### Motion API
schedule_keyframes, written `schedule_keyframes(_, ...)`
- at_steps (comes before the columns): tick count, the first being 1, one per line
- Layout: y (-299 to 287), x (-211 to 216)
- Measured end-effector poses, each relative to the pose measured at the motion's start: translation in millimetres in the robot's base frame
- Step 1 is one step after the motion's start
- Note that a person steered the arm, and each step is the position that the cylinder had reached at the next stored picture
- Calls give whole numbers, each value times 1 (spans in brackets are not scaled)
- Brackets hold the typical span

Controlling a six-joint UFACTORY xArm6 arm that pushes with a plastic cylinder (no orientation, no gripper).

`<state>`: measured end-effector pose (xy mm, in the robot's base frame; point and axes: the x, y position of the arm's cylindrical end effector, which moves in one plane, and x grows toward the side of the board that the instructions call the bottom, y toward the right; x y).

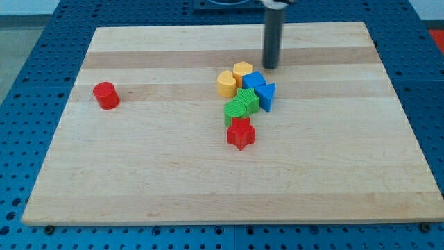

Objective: Push the red star and green circle slightly up

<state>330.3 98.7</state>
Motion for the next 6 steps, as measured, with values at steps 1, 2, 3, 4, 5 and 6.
schedule_keyframes(1, 37, 46)
schedule_keyframes(2, 41, 99)
schedule_keyframes(3, 32, 156)
schedule_keyframes(4, 0, 204)
schedule_keyframes(5, -35, 222)
schedule_keyframes(6, -56, 222)
